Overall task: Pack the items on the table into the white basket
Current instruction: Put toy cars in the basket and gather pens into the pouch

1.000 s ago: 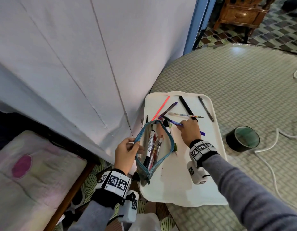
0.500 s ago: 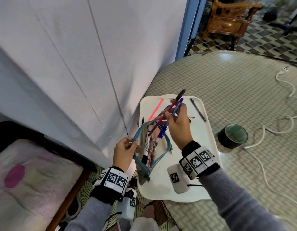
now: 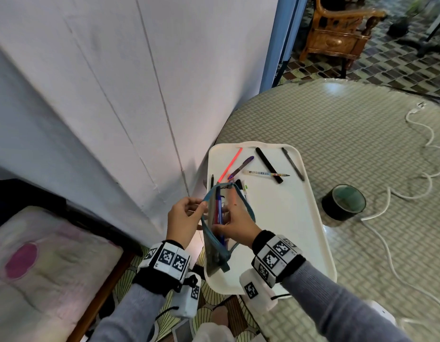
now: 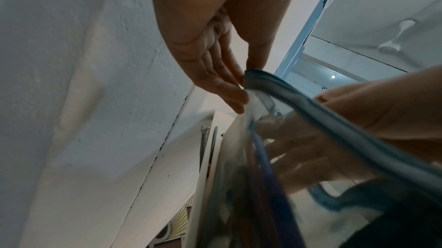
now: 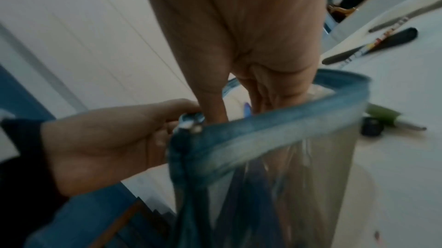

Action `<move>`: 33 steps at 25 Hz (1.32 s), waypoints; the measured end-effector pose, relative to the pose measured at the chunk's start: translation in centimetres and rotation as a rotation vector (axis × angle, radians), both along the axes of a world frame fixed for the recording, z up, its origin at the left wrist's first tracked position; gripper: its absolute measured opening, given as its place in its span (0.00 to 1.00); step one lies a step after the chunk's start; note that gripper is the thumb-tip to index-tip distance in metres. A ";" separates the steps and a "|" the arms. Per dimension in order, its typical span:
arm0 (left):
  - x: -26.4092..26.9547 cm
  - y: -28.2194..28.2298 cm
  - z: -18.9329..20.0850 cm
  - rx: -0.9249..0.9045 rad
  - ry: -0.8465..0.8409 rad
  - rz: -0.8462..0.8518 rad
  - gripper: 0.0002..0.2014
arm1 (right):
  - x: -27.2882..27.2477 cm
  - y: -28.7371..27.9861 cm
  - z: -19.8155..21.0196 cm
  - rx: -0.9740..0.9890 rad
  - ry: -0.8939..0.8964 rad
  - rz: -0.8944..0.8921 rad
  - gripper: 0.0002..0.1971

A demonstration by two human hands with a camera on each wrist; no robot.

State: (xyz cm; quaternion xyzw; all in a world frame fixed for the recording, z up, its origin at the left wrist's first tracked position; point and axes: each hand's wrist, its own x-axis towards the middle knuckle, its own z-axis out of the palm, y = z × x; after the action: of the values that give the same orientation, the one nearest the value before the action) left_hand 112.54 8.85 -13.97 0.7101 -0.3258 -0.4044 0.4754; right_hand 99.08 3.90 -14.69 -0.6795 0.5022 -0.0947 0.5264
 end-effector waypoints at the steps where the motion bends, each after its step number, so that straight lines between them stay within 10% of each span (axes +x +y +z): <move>1: 0.1 -0.1 0.1 -0.002 0.001 0.000 0.04 | 0.0 -0.2 -0.2 -0.043 0.029 0.013 0.31; 6: 0.3 -0.1 0.0 -0.003 0.030 0.059 0.01 | -1.6 -4.8 1.3 -0.361 -0.052 -0.320 0.06; 15: 0.4 -0.2 -1.1 -0.004 0.057 0.048 0.04 | -6.2 -15.4 -4.3 -0.526 0.694 0.082 0.19; 25: 0.2 -0.4 -1.4 0.008 0.077 0.051 0.04 | -7.3 -18.5 -6.4 -0.439 0.655 -0.156 0.19; 29: 0.2 -0.5 -1.3 0.000 0.082 0.054 0.02 | -6.9 -17.4 -6.6 -0.304 0.465 -0.266 0.14; 33: 0.3 -0.5 -1.2 -0.010 0.075 0.058 0.01 | -5.7 -14.0 -3.7 0.006 -0.152 -0.643 0.12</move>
State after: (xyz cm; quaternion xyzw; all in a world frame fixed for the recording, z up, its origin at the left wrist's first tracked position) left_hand 112.83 8.34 -15.14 0.7013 -0.2892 -0.4152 0.5021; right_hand 93.43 -10.08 -18.42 -0.4757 0.6504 -0.3050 0.5076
